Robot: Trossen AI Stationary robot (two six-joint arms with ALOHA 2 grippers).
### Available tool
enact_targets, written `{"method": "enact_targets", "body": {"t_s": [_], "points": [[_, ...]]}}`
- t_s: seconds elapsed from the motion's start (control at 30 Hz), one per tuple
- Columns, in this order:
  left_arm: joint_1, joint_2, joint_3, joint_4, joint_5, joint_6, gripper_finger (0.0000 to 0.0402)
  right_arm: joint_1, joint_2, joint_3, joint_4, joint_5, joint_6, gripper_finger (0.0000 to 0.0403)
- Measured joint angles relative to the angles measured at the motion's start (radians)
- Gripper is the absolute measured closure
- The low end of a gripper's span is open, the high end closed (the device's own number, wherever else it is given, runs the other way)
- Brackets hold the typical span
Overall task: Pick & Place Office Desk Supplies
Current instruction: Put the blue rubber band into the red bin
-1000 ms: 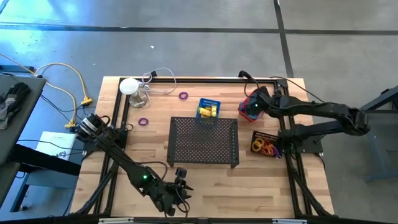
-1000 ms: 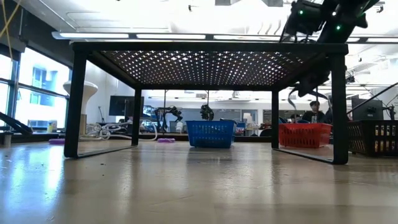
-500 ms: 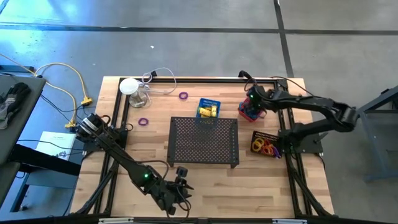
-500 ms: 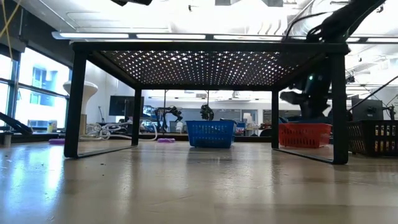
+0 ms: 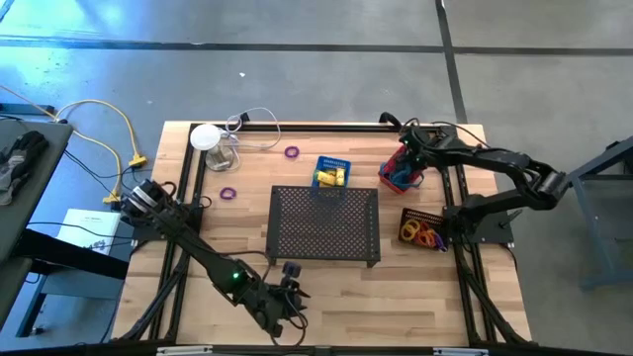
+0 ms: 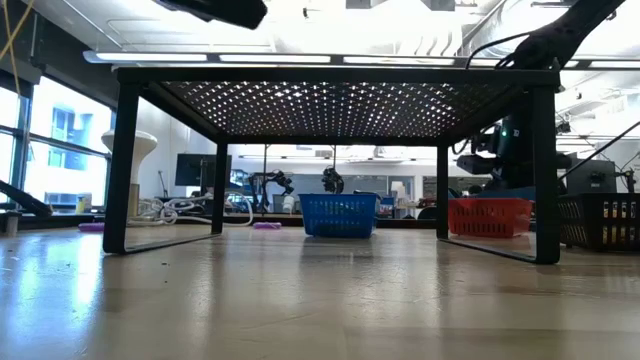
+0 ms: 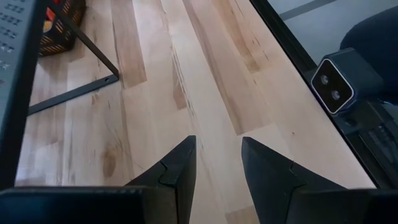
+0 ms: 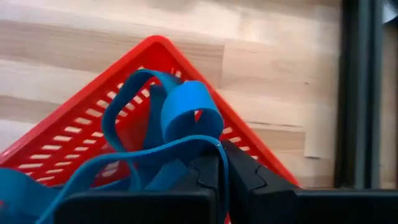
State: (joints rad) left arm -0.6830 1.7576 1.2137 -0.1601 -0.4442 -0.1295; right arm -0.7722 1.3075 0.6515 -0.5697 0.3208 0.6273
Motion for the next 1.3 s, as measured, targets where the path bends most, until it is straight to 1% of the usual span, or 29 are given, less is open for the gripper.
{"method": "enact_targets", "body": {"t_s": [0.13,0.23,0.33,0.4,0.5,0.67,0.83,0.93,1.07,1.3], "points": [[0.02,0.0,0.0,-0.001,0.046,-0.005,0.028,-0.046,-0.012,0.019,0.015,-0.066,-0.003,0.04],[0.028,0.0,0.0,-0.014,0.073,-0.021,0.028,-0.054,-0.038,0.024,0.065,-0.092,-0.003,0.04],[0.029,0.0,-0.001,-0.039,0.077,-0.032,0.028,-0.052,-0.058,0.025,0.115,-0.122,-0.003,0.04],[0.029,0.0,-0.001,-0.044,0.076,-0.034,0.028,-0.053,-0.062,0.025,0.141,-0.117,-0.003,0.04],[0.029,0.0,-0.001,-0.045,0.076,-0.023,0.028,-0.049,-0.063,0.025,0.178,-0.083,0.001,0.04],[0.028,0.0,-0.001,-0.058,0.076,-0.022,0.028,0.001,-0.063,0.022,0.238,-0.02,0.005,0.04],[0.022,0.0,-0.001,-0.067,0.075,-0.027,0.028,0.038,-0.063,0.022,0.192,0.095,0.008,0.04],[0.015,0.0,-0.001,-0.068,0.074,-0.034,0.028,0.054,-0.057,0.022,0.126,0.118,0.036,0.04],[0.006,0.0,-0.001,-0.068,0.074,-0.039,0.028,0.071,-0.033,0.02,0.061,0.071,0.057,0.04],[-0.003,0.0,-0.001,-0.066,0.074,-0.072,0.028,0.074,-0.024,0.02,0.057,-0.014,0.063,0.04]]}}
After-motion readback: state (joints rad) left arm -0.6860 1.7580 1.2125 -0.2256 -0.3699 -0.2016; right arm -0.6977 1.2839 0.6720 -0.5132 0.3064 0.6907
